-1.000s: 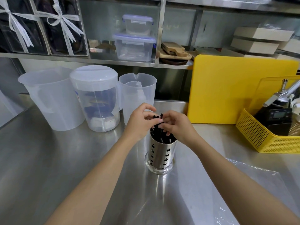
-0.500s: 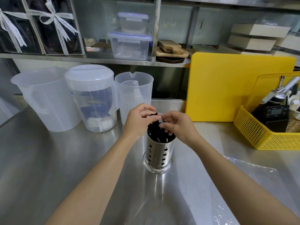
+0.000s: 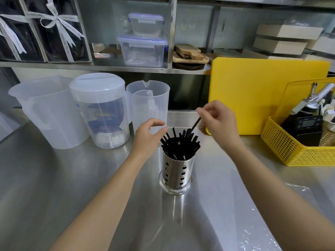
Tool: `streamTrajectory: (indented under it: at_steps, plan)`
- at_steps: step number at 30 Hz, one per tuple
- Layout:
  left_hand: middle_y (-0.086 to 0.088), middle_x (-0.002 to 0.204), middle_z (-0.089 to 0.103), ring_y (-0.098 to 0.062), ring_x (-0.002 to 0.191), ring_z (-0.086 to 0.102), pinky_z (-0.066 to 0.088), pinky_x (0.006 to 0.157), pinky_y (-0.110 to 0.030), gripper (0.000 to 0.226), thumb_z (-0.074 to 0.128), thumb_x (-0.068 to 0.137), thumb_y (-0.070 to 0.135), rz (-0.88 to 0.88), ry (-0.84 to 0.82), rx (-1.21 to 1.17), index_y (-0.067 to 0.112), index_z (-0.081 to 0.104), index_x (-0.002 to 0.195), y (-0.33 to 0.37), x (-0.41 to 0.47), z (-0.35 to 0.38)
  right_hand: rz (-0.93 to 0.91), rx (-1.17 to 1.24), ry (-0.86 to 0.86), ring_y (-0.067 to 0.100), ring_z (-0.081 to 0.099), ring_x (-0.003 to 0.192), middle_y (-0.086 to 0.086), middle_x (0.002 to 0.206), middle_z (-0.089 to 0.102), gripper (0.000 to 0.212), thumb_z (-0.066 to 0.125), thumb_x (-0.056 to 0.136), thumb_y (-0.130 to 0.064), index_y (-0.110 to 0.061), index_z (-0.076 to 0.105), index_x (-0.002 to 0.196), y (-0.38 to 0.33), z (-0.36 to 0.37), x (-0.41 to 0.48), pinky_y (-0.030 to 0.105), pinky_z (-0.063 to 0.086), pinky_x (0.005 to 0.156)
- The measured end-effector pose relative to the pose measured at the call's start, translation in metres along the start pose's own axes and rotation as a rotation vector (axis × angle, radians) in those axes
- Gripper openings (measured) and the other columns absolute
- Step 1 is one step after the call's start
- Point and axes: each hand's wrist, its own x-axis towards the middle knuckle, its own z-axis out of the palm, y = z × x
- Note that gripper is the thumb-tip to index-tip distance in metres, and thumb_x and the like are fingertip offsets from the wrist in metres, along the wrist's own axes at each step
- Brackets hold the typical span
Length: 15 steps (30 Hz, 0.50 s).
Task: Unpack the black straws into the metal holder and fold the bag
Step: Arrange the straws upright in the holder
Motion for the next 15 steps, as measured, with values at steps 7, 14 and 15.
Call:
streamTrajectory:
  at_steps: [7, 14, 15]
  plan:
    - [0.005, 0.057, 0.056, -0.005, 0.052, 0.049, 0.041, 0.054, -0.019, 0.023, 0.062, 0.084, 0.031, -0.071, 0.061, -0.175, 0.009, 0.062, 0.077, 0.021, 0.004, 0.002, 0.155, 0.494, 0.413, 0.012, 0.044, 0.033, -0.004, 0.043, 0.057, 0.019, 0.056, 0.09, -0.018, -0.015, 0.049, 0.072, -0.014, -0.021, 0.01, 0.02, 0.035, 0.035]
    - [0.004, 0.057, 0.057, -0.009, 0.045, 0.042, 0.036, 0.04, -0.019, 0.02, 0.051, 0.092, 0.032, -0.21, -0.132, -0.663, 0.014, 0.061, 0.091, 0.037, 0.005, 0.006, 0.391, 0.606, 0.001, 0.015, 0.047, 0.037, 0.002, 0.049, 0.059, 0.019, 0.061, 0.085, -0.01, -0.013, 0.055, 0.067, 0.023, -0.006, -0.015, 0.021, 0.037, 0.039]
    - [0.005, 0.056, 0.054, -0.008, 0.045, 0.04, 0.036, 0.04, -0.019, 0.02, 0.047, 0.094, 0.027, -0.202, -0.097, -0.679, 0.015, 0.062, 0.089, 0.039, 0.005, 0.005, 0.4, 0.53, -0.096, 0.014, 0.049, 0.039, 0.001, 0.051, 0.061, 0.018, 0.063, 0.084, -0.01, -0.013, 0.057, 0.067, 0.027, -0.004, -0.018, 0.023, 0.039, 0.041]
